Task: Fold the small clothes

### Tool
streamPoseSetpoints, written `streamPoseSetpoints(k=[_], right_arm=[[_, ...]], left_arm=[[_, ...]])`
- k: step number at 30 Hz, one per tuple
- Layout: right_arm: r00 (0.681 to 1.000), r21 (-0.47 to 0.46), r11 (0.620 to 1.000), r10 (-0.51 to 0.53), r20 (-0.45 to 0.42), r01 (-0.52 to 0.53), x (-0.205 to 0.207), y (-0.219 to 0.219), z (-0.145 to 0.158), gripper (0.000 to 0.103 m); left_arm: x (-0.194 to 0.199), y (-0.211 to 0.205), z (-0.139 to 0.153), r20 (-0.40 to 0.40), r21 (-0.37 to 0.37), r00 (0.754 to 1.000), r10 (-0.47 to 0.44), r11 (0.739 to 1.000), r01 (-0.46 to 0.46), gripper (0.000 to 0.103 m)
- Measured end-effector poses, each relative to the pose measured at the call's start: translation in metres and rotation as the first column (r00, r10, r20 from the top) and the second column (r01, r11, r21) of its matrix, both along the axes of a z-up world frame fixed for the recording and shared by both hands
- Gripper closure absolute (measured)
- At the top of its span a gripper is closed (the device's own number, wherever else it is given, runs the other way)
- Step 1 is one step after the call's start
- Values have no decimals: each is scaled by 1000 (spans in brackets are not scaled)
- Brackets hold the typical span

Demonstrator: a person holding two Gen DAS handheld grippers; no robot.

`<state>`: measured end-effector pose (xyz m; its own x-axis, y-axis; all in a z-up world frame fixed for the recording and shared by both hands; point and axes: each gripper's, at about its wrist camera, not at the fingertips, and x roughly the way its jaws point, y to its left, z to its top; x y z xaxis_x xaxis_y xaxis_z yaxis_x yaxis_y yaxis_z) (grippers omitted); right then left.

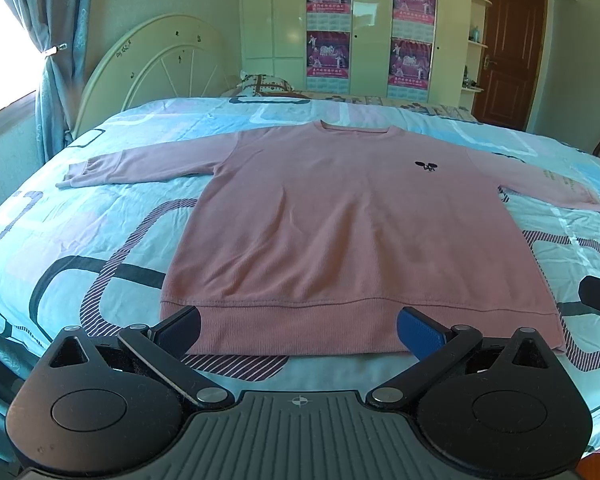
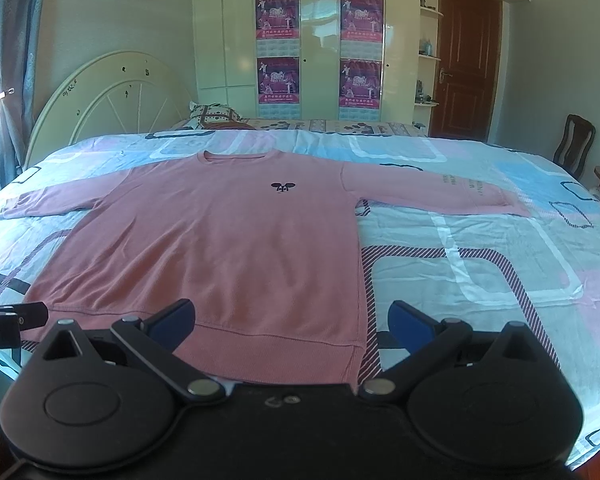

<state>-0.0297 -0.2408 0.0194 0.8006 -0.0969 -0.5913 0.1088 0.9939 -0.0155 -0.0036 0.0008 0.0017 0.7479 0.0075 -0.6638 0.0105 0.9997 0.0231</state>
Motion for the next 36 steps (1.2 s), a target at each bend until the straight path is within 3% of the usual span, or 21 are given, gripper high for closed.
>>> streamPoseSetpoints(k=[36], right_arm=[[1000, -6, 1000, -2, 4, 2, -1, -3, 4, 0]], left_arm=[[0, -1, 0, 3, 3, 1000, 0, 1000, 0, 0]])
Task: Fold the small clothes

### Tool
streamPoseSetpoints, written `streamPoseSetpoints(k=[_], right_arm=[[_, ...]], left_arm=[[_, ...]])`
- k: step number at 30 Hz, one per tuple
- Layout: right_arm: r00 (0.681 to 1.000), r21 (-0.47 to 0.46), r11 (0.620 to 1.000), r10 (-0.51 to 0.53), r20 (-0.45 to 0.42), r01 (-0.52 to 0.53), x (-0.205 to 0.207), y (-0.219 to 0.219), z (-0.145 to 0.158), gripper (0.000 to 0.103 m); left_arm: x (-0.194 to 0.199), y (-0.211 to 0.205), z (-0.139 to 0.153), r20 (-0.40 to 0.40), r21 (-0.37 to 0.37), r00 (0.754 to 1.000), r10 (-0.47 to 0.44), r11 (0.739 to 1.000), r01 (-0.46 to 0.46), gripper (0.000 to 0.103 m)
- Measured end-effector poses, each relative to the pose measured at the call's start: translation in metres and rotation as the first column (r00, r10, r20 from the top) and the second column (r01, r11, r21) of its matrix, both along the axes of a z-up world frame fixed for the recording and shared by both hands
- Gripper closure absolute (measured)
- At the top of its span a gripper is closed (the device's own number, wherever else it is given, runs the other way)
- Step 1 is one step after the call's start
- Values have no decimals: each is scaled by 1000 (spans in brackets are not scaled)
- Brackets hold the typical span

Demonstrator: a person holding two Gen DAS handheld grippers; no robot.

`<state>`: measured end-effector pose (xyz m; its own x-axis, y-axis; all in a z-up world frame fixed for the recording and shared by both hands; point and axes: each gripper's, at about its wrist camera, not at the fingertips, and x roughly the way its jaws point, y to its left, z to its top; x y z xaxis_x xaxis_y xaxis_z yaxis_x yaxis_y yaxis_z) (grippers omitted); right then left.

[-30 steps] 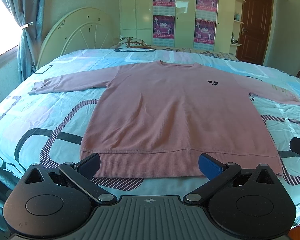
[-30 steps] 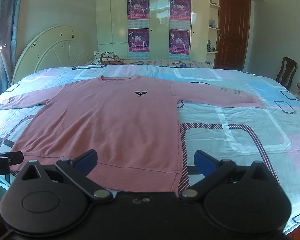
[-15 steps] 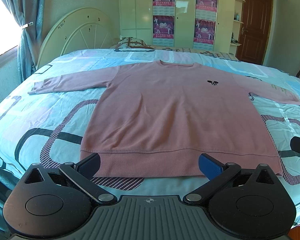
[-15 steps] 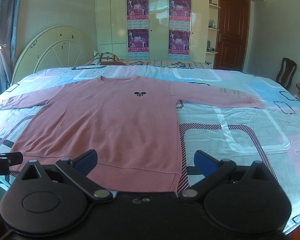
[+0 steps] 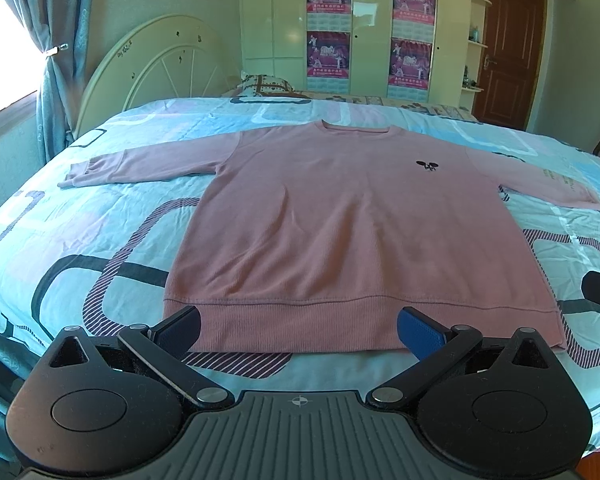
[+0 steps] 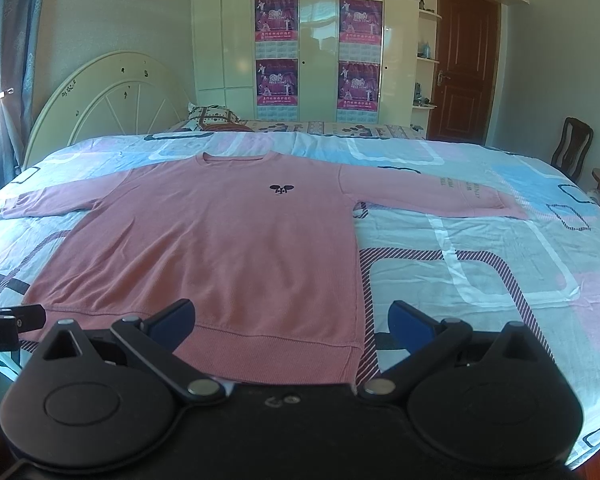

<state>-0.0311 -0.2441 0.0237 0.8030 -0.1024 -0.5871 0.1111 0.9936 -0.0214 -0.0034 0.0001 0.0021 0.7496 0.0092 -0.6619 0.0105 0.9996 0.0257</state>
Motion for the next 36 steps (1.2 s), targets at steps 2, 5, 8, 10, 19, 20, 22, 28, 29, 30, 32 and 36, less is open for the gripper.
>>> streamPoseSetpoints(k=[2, 5, 8, 10, 19, 20, 22, 28, 29, 30, 32, 36], right_arm=[[1000, -1, 1000, 2, -1, -2, 0, 1, 0, 0], [1000, -6, 1000, 6, -1, -6, -1, 4, 0, 0], [1000, -6, 1000, 6, 0, -6, -1, 4, 0, 0], [1000, -6, 1000, 4, 0, -4, -1, 4, 0, 0], [1000, -7, 1000, 2, 1, -2, -3, 4, 1, 0], [1000, -6, 1000, 3, 2, -3, -2, 4, 1, 0], [1000, -8, 1000, 2, 2, -2, -2, 4, 1, 0], [1000, -5, 1000, 4, 0, -4, -3, 3, 1, 0], [1000, -4, 1000, 4, 1, -4, -3, 3, 1, 0], [1000, -4, 1000, 5, 0, -5, -2, 3, 1, 0], [1000, -5, 1000, 4, -1, -4, -3, 3, 0, 0], [1000, -5, 1000, 3, -1, -3, -2, 3, 0, 0]], left_arm=[[0, 0, 0, 1, 0, 1000, 2, 1000, -2, 0], [-2, 1, 0, 1, 0, 1000, 4, 1000, -4, 0], [-3, 1, 0, 2, 0, 1000, 2, 1000, -2, 0], [-4, 1, 0, 4, 1, 1000, 0, 1000, 0, 0], [-3, 2, 0, 3, 1, 1000, -2, 1000, 2, 0], [-4, 2, 0, 3, 0, 1000, -2, 1000, 2, 0], [-3, 2, 0, 2, 1, 1000, -1, 1000, 1, 0], [-3, 0, 0, -1, 5, 1000, 0, 1000, 0, 0], [-3, 1, 0, -2, 6, 1000, 0, 1000, 0, 0], [-3, 0, 0, -3, 6, 1000, 0, 1000, 0, 0], [-2, 0, 0, -2, 6, 1000, 0, 1000, 0, 0], [-2, 0, 0, -2, 6, 1000, -1, 1000, 1, 0]])
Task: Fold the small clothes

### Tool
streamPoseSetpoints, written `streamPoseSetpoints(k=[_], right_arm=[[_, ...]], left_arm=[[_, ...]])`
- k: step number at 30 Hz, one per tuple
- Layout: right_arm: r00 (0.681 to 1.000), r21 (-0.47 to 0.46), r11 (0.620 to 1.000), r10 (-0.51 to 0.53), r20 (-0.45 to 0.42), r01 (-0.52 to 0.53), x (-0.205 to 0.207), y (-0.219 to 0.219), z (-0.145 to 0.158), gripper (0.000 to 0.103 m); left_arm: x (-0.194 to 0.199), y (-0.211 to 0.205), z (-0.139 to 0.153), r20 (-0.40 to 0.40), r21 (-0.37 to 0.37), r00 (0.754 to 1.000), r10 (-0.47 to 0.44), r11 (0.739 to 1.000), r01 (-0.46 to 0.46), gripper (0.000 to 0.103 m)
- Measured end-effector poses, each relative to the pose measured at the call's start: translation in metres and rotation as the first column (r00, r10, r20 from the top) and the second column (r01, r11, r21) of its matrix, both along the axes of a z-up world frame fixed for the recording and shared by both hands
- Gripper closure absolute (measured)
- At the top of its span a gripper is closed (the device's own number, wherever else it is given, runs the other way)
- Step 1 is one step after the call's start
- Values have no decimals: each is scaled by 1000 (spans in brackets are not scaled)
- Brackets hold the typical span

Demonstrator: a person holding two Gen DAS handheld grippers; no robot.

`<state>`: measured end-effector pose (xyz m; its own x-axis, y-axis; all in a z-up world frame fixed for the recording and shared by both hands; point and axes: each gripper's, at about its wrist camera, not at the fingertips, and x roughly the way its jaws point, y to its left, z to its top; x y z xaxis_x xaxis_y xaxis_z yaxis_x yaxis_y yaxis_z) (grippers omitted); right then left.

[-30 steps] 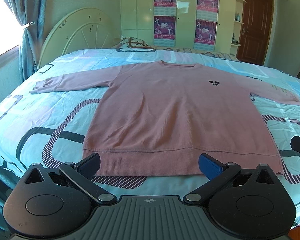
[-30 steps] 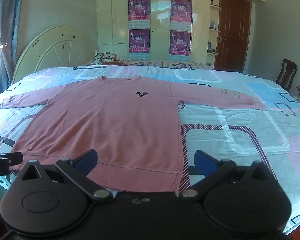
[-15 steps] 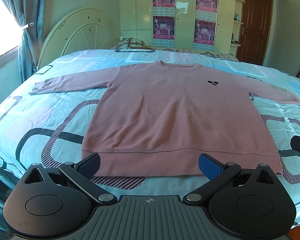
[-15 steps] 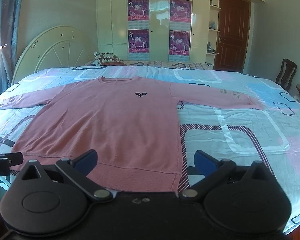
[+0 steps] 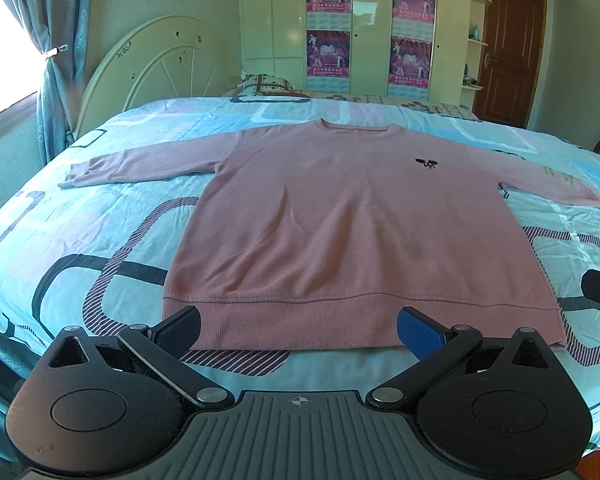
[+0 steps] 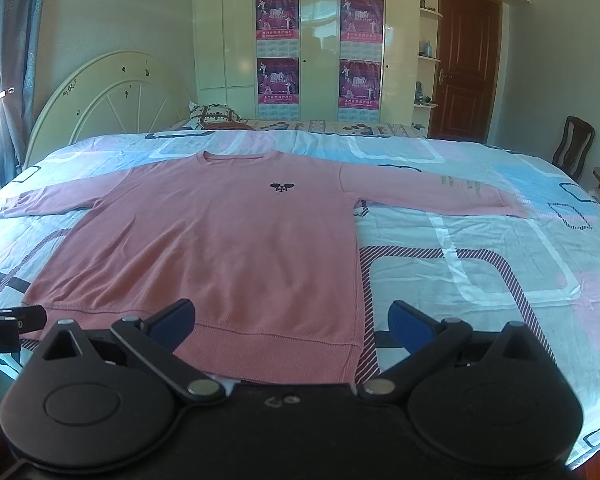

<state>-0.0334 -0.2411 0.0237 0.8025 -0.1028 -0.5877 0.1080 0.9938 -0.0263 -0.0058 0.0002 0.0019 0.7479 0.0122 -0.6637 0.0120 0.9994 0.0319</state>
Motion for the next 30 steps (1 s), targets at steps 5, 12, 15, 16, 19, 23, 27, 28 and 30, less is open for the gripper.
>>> streamPoseSetpoints(k=[5, 12, 15, 16, 19, 23, 27, 28, 30], right_arm=[[1000, 3, 1000, -2, 0, 2, 0, -2, -1, 0], [1000, -6, 1000, -12, 11, 12, 8, -4, 1, 0], [999, -10, 1000, -27, 23, 27, 14, -6, 4, 0], [999, -12, 999, -32, 27, 33, 16, -6, 5, 0], [998, -19, 998, -54, 39, 55, 26, -7, 8, 0], [995, -28, 996, -87, 59, 88, 39, -9, 10, 0], [989, -28, 991, -125, 84, 128, 54, -10, 12, 0], [987, -28, 990, -134, 90, 137, 57, -10, 12, 0], [983, -26, 987, -155, 102, 158, 66, -9, 12, 0]], left_arm=[[1, 0, 0, 3, 0, 1000, -2, 1000, 2, 0], [13, -2, 6, 27, 20, 999, -18, 1000, 18, 0], [24, -2, 11, 40, 22, 999, -30, 999, 29, 0], [28, -3, 12, 45, 23, 998, -35, 999, 34, 0], [42, -4, 17, 60, 23, 997, -56, 998, 55, 0], [62, -5, 23, 86, 25, 992, -90, 996, 88, 0], [82, -2, 29, 109, 37, 986, -130, 991, 126, 0], [87, -1, 30, 114, 42, 984, -138, 990, 134, 0], [96, 2, 31, 121, 48, 981, -152, 988, 147, 0]])
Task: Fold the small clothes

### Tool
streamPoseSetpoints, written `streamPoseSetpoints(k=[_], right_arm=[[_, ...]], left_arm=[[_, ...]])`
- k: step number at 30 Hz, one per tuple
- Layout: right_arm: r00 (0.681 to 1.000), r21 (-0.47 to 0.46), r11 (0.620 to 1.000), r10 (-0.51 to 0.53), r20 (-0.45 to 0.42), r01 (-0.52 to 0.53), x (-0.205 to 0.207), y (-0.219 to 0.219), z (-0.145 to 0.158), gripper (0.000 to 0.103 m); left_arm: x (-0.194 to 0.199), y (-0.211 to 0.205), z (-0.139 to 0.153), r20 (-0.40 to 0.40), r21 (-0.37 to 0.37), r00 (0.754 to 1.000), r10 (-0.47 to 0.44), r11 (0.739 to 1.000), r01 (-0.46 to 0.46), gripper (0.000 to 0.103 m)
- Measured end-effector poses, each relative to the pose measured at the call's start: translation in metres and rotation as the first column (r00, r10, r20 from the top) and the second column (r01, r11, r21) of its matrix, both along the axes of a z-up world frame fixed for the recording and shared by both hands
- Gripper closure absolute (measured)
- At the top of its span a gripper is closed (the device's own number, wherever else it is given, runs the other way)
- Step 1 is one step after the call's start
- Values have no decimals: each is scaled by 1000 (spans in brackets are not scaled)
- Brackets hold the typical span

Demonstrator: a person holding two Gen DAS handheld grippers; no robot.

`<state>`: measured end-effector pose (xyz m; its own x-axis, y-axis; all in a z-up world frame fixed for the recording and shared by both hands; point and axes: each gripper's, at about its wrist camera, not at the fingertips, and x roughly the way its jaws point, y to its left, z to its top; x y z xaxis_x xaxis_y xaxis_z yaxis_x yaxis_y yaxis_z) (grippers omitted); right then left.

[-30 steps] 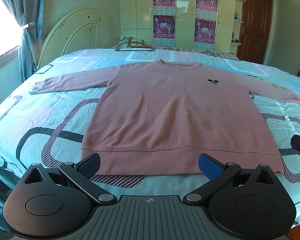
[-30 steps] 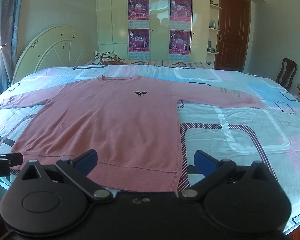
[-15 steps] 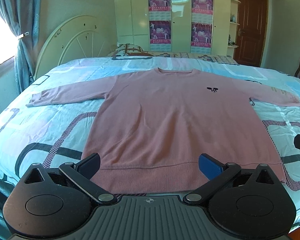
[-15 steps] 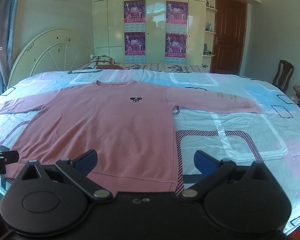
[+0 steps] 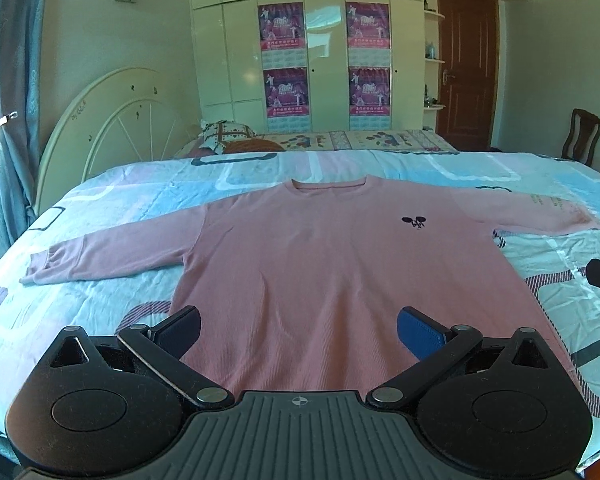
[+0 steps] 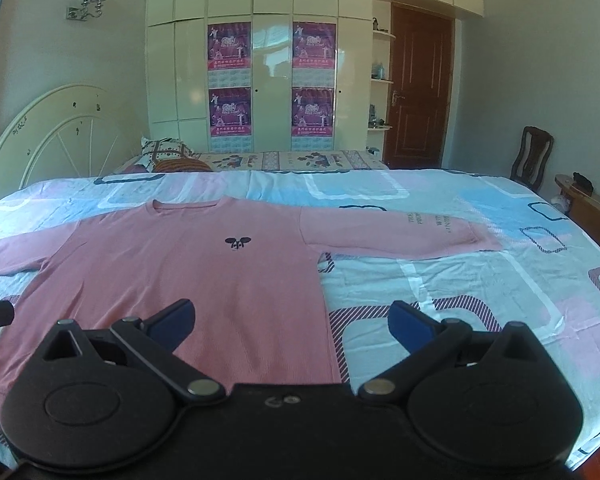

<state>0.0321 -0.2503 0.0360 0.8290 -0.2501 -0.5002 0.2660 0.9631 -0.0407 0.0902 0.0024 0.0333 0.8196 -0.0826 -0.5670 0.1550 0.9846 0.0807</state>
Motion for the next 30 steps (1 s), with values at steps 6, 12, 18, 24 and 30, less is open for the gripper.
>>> streamPoseSetpoints(k=[6, 12, 18, 24, 30], right_arm=[[998, -20, 998, -56, 19, 56, 16, 2, 1, 0], [996, -40, 996, -85, 9, 85, 32, -12, 0, 0], [994, -43, 993, -110, -1, 110, 61, -48, -6, 0], [990, -34, 990, -140, -14, 139, 104, -101, -12, 0], [987, -34, 987, -158, -27, 157, 145, -161, -22, 0]], left_arm=[[24, 7, -2, -6, 15, 999, -32, 999, 32, 0], [49, -7, -11, -25, 2, 999, -40, 999, 40, 0], [81, -27, -13, -57, -71, 998, -26, 997, 21, 0], [136, -60, -26, -129, -103, 992, -2, 995, -11, 0], [184, -98, -41, -162, -126, 987, 21, 991, -42, 0]])
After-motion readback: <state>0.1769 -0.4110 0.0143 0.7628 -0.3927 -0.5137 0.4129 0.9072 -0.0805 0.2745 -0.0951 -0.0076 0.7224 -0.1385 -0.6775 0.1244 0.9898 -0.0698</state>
